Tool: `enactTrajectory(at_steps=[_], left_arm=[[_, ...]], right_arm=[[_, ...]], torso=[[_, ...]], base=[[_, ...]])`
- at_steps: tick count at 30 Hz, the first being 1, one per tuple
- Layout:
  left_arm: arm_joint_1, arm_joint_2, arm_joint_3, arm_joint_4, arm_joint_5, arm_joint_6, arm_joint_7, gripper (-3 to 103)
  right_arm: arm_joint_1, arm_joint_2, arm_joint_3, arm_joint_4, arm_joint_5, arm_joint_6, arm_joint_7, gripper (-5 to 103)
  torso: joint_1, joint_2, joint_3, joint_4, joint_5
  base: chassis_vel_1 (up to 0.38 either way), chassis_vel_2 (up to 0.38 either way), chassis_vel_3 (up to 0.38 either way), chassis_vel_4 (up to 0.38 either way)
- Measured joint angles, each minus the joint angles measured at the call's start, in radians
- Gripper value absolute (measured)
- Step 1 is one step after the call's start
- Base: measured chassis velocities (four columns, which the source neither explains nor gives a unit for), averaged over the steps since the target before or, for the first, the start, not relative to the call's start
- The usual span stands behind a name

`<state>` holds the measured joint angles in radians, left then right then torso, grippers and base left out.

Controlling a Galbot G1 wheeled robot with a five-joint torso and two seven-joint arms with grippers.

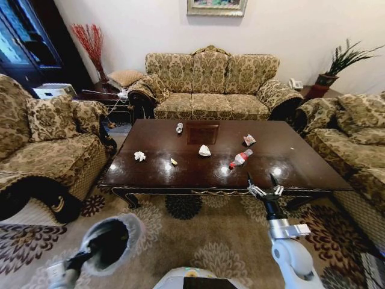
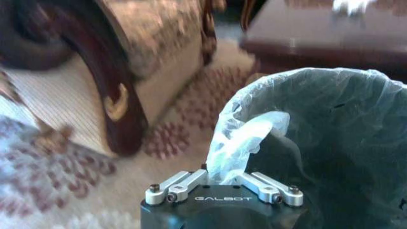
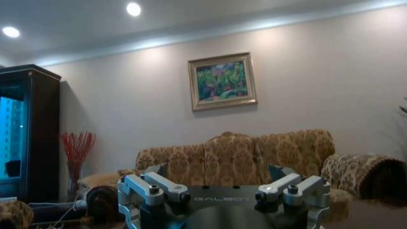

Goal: Move to the front of the table and place the trash on the table into the trash bin.

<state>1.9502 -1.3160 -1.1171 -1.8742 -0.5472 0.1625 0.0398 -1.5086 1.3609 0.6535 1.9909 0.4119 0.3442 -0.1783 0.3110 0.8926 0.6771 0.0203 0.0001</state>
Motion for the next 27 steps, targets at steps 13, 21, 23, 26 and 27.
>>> enactTrajectory(at_steps=[13, 21, 23, 26, 27], left_arm=[[0.153, 0.011, -0.301, -0.375, -0.255, 0.111, -0.023, 2], [0.056, 0.106, -0.418, -0.509, -0.409, 0.144, -0.057, 2], [0.040, 0.119, -0.420, -0.511, -0.416, 0.143, -0.057, 2], [-0.005, 0.148, -0.409, -0.511, -0.422, 0.143, -0.058, 2], [-0.037, 0.168, -0.391, -0.507, -0.422, 0.145, -0.057, 2]], right_arm=[[0.026, 0.025, -0.029, -0.078, -0.021, 0.045, -0.012, 100], [0.027, 0.001, -0.037, -0.087, -0.024, -0.012, -0.027, 100], [0.029, -0.004, -0.039, -0.088, -0.029, -0.020, -0.027, 100], [0.035, -0.009, -0.039, -0.088, -0.051, -0.035, -0.026, 100], [0.040, -0.010, -0.039, -0.085, -0.068, -0.047, -0.021, 100]], torso=[[0.000, 0.000, 0.000, 0.0002, 0.0006], [0.000, 0.000, 0.000, -0.0001, -0.0001], [0.000, 0.000, 0.000, 0.0000, -0.0001], [0.000, 0.000, 0.000, 0.0001, -0.0002], [0.000, 0.000, 0.000, 0.0000, -0.0002]], base=[[0.000, 0.000, 0.000, 0.000], [0.000, 0.000, 0.000, 0.000], [0.000, 0.000, 0.000, 0.000], [0.000, 0.000, 0.000, 0.000], [0.000, 0.000, 0.000, 0.000]])
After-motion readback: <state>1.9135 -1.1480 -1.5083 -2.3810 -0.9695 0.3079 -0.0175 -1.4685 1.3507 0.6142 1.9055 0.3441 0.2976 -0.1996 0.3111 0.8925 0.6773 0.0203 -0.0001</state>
